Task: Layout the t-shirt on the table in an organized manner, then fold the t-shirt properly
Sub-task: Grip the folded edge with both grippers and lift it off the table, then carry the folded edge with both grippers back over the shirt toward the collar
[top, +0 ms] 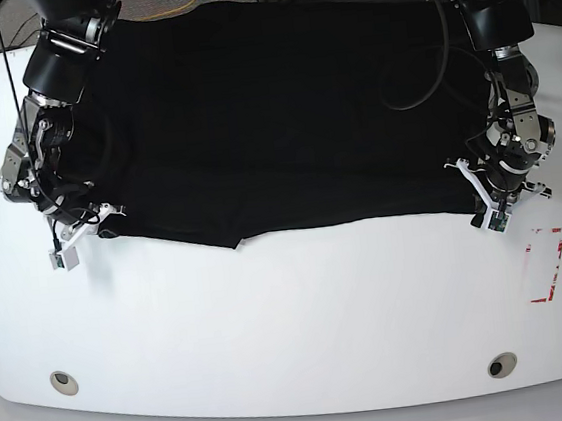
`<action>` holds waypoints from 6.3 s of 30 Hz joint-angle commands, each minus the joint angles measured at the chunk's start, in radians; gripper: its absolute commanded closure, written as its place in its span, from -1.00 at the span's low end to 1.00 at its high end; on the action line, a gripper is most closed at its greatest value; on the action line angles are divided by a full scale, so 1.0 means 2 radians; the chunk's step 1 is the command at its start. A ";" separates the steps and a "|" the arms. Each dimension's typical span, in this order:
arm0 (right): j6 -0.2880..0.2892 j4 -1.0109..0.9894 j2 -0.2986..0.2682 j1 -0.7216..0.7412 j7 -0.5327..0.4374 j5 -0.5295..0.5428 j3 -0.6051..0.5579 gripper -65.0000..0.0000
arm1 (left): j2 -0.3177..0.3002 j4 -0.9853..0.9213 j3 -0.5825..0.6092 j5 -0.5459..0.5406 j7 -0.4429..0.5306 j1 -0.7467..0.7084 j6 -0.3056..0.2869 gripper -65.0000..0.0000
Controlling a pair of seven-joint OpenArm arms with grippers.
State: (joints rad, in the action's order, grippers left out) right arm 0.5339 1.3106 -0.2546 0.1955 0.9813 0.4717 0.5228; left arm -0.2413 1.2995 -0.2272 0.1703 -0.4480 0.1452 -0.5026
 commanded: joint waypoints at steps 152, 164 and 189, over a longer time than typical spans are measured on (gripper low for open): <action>-0.039 0.214 -0.032 0.041 -0.079 -0.136 -0.212 -0.68 | -0.075 0.174 -0.005 -0.005 0.013 0.024 0.059 -0.24; -0.039 0.251 0.029 -0.048 -0.078 -0.136 -0.194 0.54 | -0.070 0.263 -0.016 -0.003 0.073 -0.113 0.103 0.17; -0.043 0.236 0.049 -0.130 -0.076 -0.136 -0.197 1.00 | 0.006 0.212 -0.061 -0.002 0.081 -0.178 0.114 1.00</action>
State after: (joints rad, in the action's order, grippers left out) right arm 0.4484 1.7779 -0.1493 -0.0647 0.8497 0.1867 0.1261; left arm -0.2195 1.7245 -0.3443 0.1715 -0.3164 -0.2192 -0.2871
